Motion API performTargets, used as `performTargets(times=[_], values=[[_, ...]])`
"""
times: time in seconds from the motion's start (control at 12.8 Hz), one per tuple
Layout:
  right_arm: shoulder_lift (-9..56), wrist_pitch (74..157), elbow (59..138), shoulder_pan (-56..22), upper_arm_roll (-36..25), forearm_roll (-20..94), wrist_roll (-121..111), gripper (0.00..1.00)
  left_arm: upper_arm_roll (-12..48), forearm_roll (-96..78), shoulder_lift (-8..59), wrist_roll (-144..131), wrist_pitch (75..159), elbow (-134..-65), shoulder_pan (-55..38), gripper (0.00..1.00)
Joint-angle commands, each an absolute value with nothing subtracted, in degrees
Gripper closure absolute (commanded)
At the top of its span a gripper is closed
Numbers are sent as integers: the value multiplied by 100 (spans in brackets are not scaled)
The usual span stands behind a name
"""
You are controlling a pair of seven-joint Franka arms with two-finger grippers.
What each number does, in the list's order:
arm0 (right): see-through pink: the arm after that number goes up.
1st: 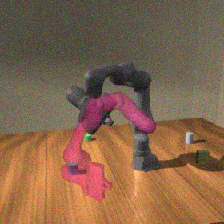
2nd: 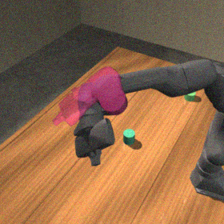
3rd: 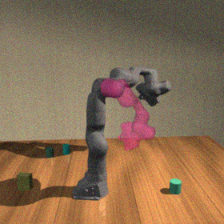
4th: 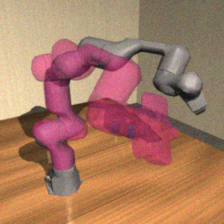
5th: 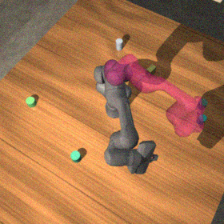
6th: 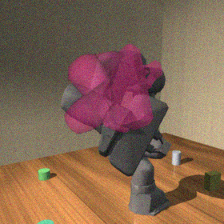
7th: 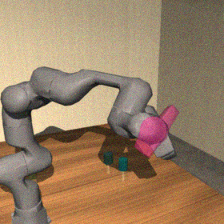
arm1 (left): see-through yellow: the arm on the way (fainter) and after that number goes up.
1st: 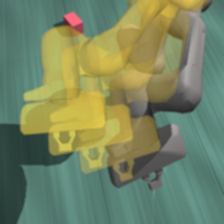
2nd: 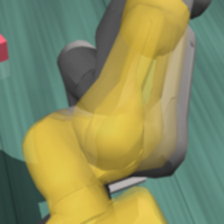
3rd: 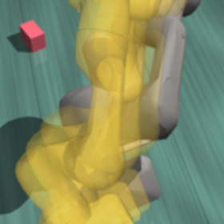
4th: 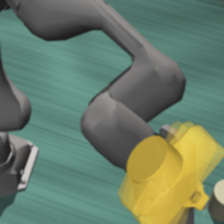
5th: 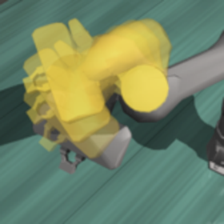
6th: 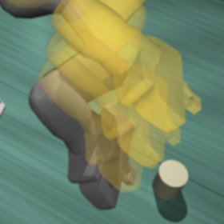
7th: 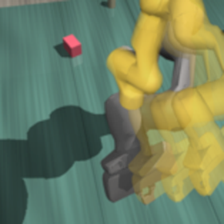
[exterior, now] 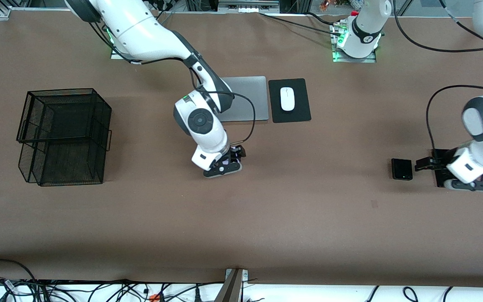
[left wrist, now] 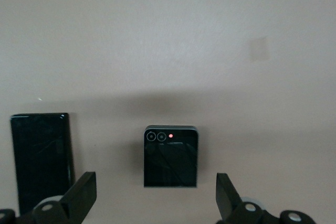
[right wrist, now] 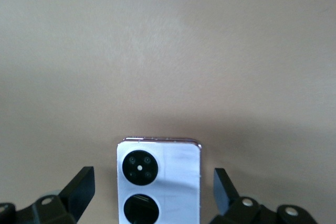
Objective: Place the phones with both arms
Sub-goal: 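Grasp the white phone with the right gripper while the left gripper grasps the flip phone, then carry the white phone to the basket while the left gripper lifts the flip phone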
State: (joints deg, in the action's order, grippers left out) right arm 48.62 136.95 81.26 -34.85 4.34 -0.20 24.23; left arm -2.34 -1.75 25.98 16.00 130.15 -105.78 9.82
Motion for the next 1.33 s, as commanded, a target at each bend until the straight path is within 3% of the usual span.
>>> performTargets(times=[0.0, 0.31, 0.39, 0.47, 0.55, 0.63, 1.02, 1.25], values=[[5158, 13816, 7928, -3612, 352, -403, 2592, 0, -141, 26, 2697, 1775, 13833, -11206, 1134, 0], [5256, 13816, 7945, -3709, 352, -501, 2663, 0, -70, 35, 2988, 1854, 14124, -11311, 1081, 0], [5265, 13808, 7954, -3718, 343, -501, 2654, 8, -70, 35, 3032, 1994, 14133, -11320, 1081, 0], [5239, 13782, 7954, -3700, 343, -484, 2637, 43, -70, 35, 3067, 2065, 14142, -11320, 1081, 0], [5212, 13746, 7954, -3665, 343, -457, 2637, 63, -70, 35, 3137, 2092, 14255, -11312, 1081, 0], [5195, 13711, 7963, -3665, 343, -457, 2637, 74, -70, 35, 3216, 2100, 14369, -11312, 1098, 0], [3870, 11448, 7963, -3568, -402, -457, 2672, 78, -62, 18, 3339, 2092, 14493, -11312, 1107, 0], [3245, 10716, 8208, -3568, -1114, -431, 2646, 78, -62, 26, 3393, 2092, 14493, -11294, 1125, 0]])
